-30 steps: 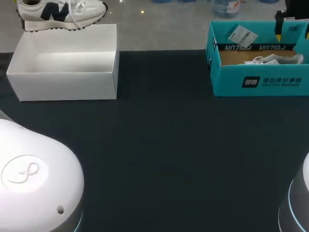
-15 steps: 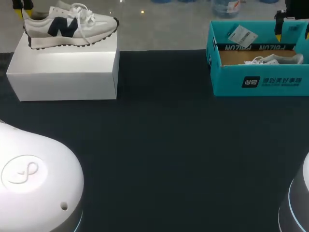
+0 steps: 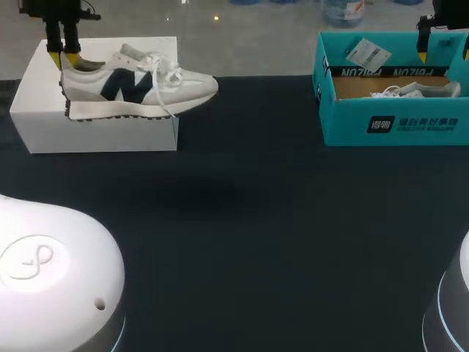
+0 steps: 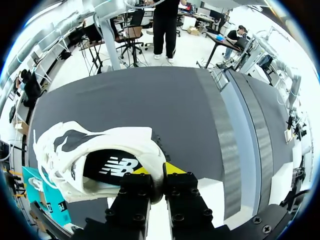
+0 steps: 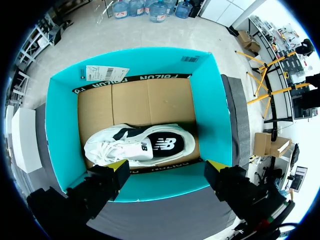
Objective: Take the shoe out of the shoebox, open the shoe tongue, remove and reinsert the insole, then place the shoe into the shoebox
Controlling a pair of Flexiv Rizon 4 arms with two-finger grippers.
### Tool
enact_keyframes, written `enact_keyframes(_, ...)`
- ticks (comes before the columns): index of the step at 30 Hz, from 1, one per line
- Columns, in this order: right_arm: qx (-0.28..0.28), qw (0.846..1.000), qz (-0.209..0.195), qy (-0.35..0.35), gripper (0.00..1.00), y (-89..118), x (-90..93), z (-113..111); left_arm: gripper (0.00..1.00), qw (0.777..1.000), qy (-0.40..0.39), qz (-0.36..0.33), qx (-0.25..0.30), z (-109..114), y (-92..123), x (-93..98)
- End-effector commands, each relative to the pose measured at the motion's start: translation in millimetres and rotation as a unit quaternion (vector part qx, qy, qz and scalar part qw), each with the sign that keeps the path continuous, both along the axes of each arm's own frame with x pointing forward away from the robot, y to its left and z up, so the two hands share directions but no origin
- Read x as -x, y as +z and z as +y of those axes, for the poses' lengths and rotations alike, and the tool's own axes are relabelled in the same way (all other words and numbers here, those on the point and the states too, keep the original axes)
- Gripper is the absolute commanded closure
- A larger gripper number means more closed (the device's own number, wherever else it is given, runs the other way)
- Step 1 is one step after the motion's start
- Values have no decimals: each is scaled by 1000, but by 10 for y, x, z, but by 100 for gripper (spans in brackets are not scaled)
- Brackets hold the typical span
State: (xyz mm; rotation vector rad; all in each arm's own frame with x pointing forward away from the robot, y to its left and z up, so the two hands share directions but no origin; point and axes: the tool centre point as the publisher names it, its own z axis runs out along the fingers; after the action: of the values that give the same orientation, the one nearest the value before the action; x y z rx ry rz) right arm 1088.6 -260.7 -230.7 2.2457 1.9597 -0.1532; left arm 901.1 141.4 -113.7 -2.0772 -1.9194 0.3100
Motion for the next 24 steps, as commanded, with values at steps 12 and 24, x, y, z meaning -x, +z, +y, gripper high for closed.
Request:
enact_keyframes(12, 0, 1000, -1, 0, 0, 1, 10, 0, 100, 899, -6, -436, 35, -284, -113, 678)
enact_keyframes(24, 0, 1000, -1, 0, 0, 1, 10, 0, 100, 883, -14, -467, 46, -723, -231, 1011)
